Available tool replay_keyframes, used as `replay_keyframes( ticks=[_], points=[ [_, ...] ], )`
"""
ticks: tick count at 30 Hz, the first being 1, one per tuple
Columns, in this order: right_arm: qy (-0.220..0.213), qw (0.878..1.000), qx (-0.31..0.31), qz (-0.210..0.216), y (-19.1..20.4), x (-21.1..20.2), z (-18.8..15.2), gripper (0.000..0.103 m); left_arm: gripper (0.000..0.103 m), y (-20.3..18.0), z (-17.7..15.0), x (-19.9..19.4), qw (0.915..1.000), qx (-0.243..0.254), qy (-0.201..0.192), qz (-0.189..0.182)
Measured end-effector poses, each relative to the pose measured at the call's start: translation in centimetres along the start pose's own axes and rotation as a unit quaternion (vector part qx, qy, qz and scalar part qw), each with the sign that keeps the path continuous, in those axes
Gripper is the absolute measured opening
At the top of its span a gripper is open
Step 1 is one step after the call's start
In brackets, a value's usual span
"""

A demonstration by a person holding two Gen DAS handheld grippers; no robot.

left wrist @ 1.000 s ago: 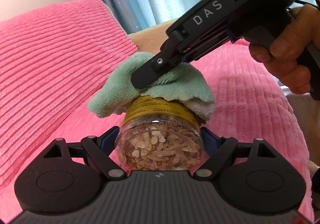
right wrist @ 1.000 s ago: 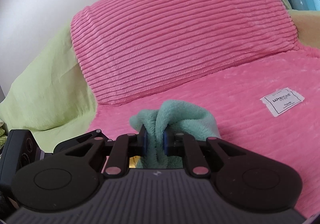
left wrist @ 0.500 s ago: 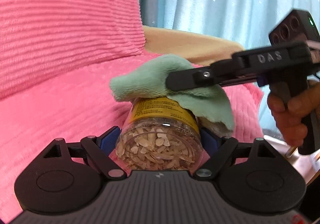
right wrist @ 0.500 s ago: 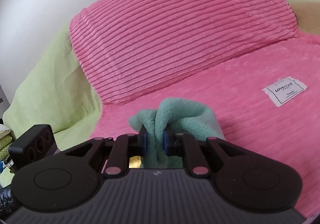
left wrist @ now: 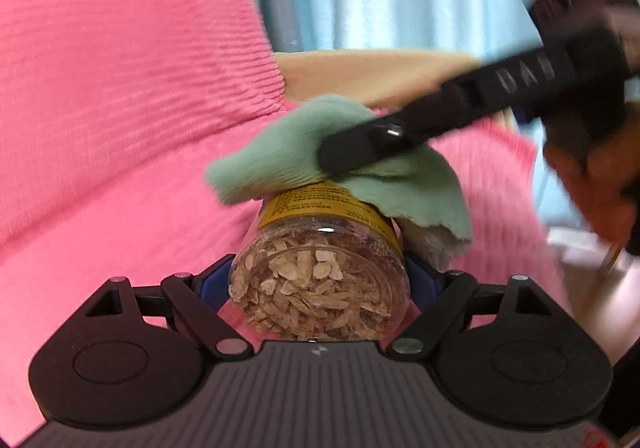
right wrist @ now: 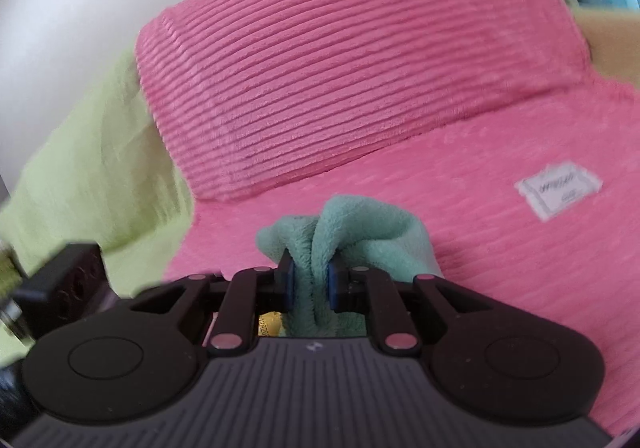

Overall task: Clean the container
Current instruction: 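Keep rubbing the cloth along the jar's label with the right tool while the left tool holds it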

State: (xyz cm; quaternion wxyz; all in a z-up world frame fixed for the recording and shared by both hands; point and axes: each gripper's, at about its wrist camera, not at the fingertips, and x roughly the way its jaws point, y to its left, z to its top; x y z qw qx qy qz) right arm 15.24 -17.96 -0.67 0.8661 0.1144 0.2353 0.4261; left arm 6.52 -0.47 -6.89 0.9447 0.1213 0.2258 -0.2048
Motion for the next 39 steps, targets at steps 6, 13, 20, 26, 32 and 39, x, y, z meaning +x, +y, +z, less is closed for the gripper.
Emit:
replay_keyframes(
  ticks=[6, 13, 20, 26, 32, 39],
  points=[
    [0.019, 0.998, -0.046, 0.044, 2.4, 0.4, -0.5, 0.014, 0.086, -1.6, 0.0, 0.7, 0.9965, 0.080, 0.000, 0.024],
    [0.018, 0.997, -0.055, 0.050, 3.2, 0.9, -0.9, 0.011, 0.086, -1.6, 0.1, 1.2, 0.9959, 0.087, 0.000, 0.025],
    [-0.022, 1.000, -0.010, -0.011, 0.2, 0.1, -0.5, 0.010, 0.086, -1.9, 0.3, 1.3, 0.9946, 0.100, 0.002, 0.026],
    [0.000, 0.999, -0.048, 0.023, 2.4, 0.1, -0.8, 0.014, 0.086, -1.7, 0.1, 0.8, 0.9958, 0.088, 0.001, 0.022],
    [0.020, 0.995, -0.077, 0.053, 4.1, 0.5, -1.0, 0.012, 0.086, -1.7, 0.1, 0.2, 0.9962, 0.085, 0.001, 0.020],
    [-0.020, 1.000, -0.021, -0.012, 0.7, 0.0, -0.5, 0.010, 0.086, -1.6, 0.2, 0.3, 0.9960, 0.086, 0.001, 0.021]
  ],
)
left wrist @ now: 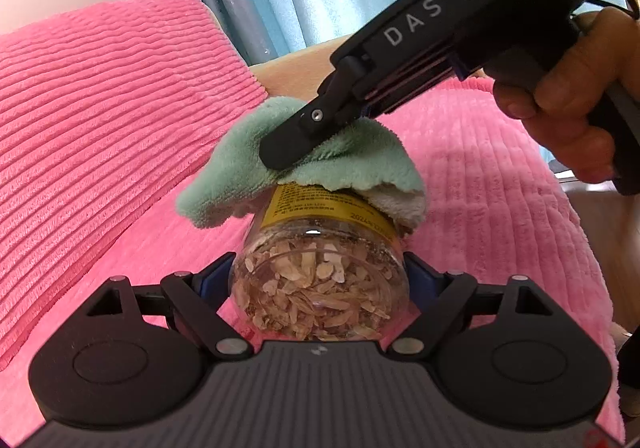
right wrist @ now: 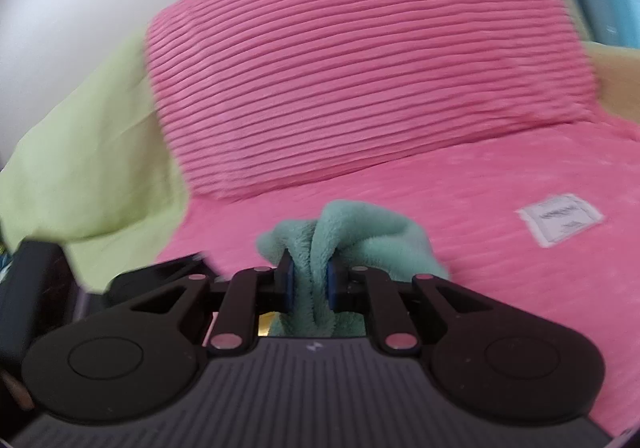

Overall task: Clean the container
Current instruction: 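Rotate the seed jar with the left tool while the right tool lifts the cloth away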

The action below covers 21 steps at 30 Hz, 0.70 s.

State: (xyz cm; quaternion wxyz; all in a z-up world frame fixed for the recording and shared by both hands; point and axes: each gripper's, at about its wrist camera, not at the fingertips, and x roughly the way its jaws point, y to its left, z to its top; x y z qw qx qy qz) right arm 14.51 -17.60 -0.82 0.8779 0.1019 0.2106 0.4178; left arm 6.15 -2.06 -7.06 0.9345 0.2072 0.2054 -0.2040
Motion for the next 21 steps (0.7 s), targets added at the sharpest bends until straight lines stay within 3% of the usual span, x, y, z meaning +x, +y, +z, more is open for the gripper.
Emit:
replay_keyframes(
  ticks=[2, 6, 17, 21],
  points=[
    [-0.004, 1.000, 0.025, 0.007, -1.0, 0.3, 0.0, 0.010, 0.086, 0.1, 0.0, 0.0, 1.0000, -0.001, 0.000, -0.001],
    [-0.002, 1.000, -0.002, -0.003, -0.3, 0.4, 0.0, 0.010, 0.086, 0.2, 0.2, 0.0, 1.0000, -0.006, 0.001, -0.001],
    [-0.007, 1.000, 0.006, -0.010, -0.4, 0.2, 0.0, 0.010, 0.089, 0.2, -0.2, -0.2, 0.9998, -0.019, 0.002, -0.009],
    [-0.011, 0.999, 0.038, -0.009, -1.4, 0.0, 0.0, 0.010, 0.089, 0.3, 0.0, -0.1, 0.9996, -0.027, 0.001, -0.010]
  ],
)
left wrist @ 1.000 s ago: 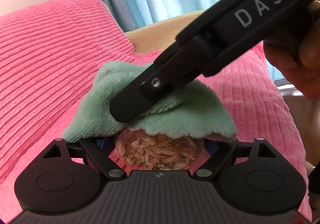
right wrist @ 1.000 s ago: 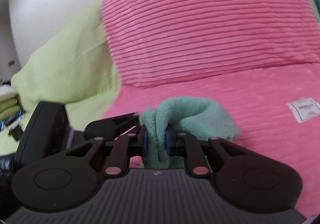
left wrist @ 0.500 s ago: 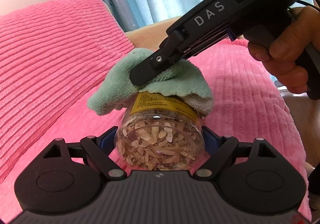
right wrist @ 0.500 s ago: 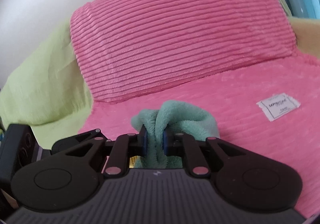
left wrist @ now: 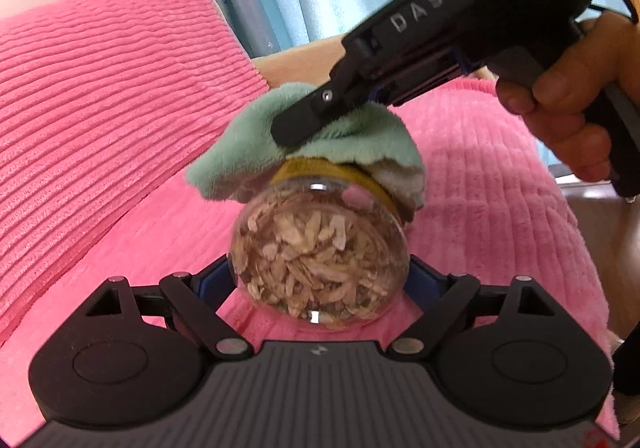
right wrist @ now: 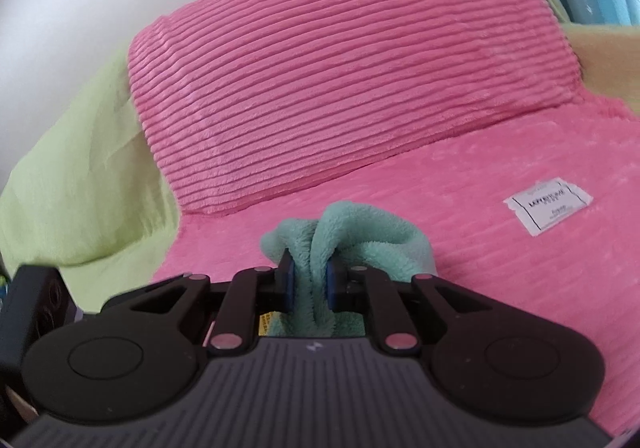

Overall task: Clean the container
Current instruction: 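Rotate the seed jar with the left tool while the right tool lifts the cloth away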

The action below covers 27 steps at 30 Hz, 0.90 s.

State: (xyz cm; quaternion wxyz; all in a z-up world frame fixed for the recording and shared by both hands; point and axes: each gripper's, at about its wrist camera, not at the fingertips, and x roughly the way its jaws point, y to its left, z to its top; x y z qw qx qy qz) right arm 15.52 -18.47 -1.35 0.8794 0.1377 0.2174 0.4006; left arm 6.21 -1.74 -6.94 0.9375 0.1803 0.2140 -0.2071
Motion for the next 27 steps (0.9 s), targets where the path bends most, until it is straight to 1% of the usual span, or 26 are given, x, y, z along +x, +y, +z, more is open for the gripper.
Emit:
replay_keyframes(
  ticks=[6, 9, 12, 17, 20, 21, 25, 27],
  points=[
    [-0.007, 1.000, 0.029, -0.005, -1.0, -0.1, 0.0, 0.010, 0.088, 0.3, 0.5, 0.4, 0.9999, -0.014, -0.001, 0.001],
    [-0.012, 0.999, 0.042, -0.012, -1.7, 0.0, 0.1, 0.010, 0.088, 0.4, 1.2, 0.5, 0.9997, -0.025, -0.009, -0.003],
    [-0.016, 0.997, 0.069, -0.019, -2.8, 0.0, 0.0, 0.010, 0.088, 0.3, 1.9, 0.7, 0.9994, -0.032, -0.015, -0.004],
    [-0.022, 0.991, 0.128, -0.033, -5.2, -0.1, -0.2, 0.011, 0.088, 0.2, 3.0, 1.5, 0.9988, -0.044, -0.021, -0.007],
    [-0.025, 0.986, 0.163, -0.041, -6.6, -0.1, -0.4, 0.013, 0.088, 0.2, 3.7, 2.3, 0.9986, -0.049, -0.019, -0.008],
    [-0.026, 0.983, 0.174, -0.044, -7.1, -0.1, -0.5, 0.016, 0.088, 0.1, 3.9, 2.6, 0.9986, -0.049, -0.020, -0.007],
    [-0.024, 0.978, 0.202, -0.045, -8.5, -0.2, -0.9, 0.016, 0.088, -0.7, 4.6, 3.3, 0.9993, -0.032, -0.020, 0.003],
    [-0.023, 0.975, 0.216, -0.046, -9.2, -0.2, -1.2, 0.016, 0.087, -0.8, 4.6, 3.3, 0.9991, -0.035, -0.023, 0.002]
  ],
)
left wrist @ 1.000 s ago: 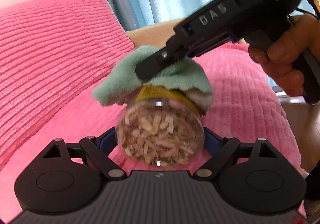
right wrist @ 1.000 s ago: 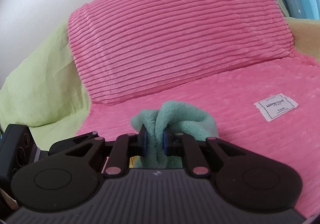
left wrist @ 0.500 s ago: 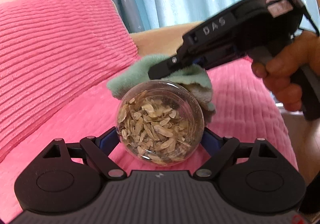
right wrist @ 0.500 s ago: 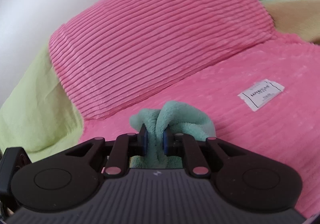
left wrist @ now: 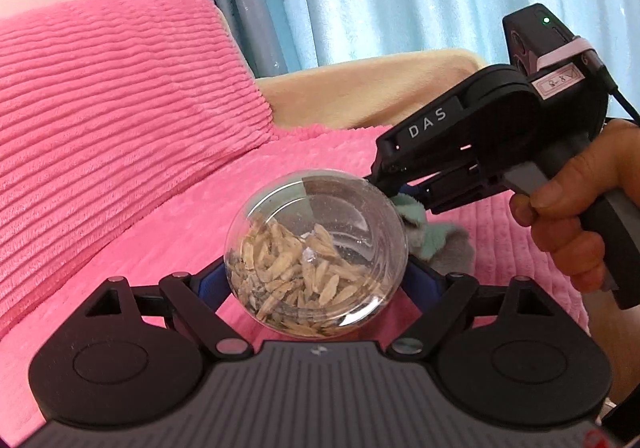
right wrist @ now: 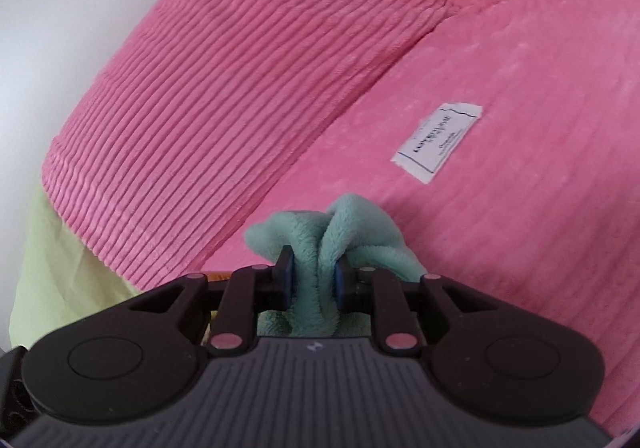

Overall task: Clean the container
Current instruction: 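Rotate the seed jar with the left tool while the right tool lifts the cloth away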

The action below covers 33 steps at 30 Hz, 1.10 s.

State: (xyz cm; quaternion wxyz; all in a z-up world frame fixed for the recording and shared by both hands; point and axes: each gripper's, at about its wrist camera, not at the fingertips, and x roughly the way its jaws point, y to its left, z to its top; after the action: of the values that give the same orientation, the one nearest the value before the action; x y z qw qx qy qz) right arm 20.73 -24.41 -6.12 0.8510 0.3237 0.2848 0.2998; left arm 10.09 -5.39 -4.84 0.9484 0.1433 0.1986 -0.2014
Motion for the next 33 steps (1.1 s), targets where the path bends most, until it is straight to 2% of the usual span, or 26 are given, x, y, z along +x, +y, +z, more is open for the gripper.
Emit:
replay_keyframes(
  ticks=[4, 9, 14, 16, 20, 26, 30, 33],
  points=[
    [0.004, 1.000, 0.016, 0.000, -0.7, 0.0, 0.0, 0.017, 0.087, 0.3, 0.1, -0.3, 1.0000, -0.003, 0.002, -0.002],
    [0.018, 0.999, 0.025, 0.011, -0.2, 0.0, -0.3, 0.017, 0.087, 0.6, 0.2, -1.6, 0.9997, 0.016, 0.018, 0.002],
    [0.053, 0.998, 0.034, 0.025, 1.0, 0.9, -1.4, 0.017, 0.086, 1.5, 0.4, -3.0, 0.9993, 0.015, 0.031, 0.016],
    [0.071, 0.997, 0.024, 0.021, 1.7, 1.5, -2.2, 0.017, 0.086, 1.9, 0.1, -3.3, 0.9994, 0.012, 0.030, 0.016],
    [0.079, 0.997, -0.010, 0.015, 2.9, 2.1, -3.1, 0.017, 0.086, 2.5, -0.8, -3.7, 0.9997, 0.001, 0.023, 0.011],
    [0.059, 0.998, -0.027, 0.022, 4.2, 1.6, -2.8, 0.017, 0.087, 3.3, -2.1, -4.1, 0.9998, -0.013, 0.015, 0.007],
    [0.008, 0.997, -0.068, 0.026, 6.1, -0.1, -2.0, 0.017, 0.089, 3.6, -2.1, -3.6, 0.9997, -0.014, 0.014, 0.017],
    [-0.016, 0.993, -0.104, 0.049, 7.7, -1.6, -1.5, 0.017, 0.088, 3.6, -2.0, -3.3, 0.9997, -0.016, 0.012, 0.015]
  ],
)
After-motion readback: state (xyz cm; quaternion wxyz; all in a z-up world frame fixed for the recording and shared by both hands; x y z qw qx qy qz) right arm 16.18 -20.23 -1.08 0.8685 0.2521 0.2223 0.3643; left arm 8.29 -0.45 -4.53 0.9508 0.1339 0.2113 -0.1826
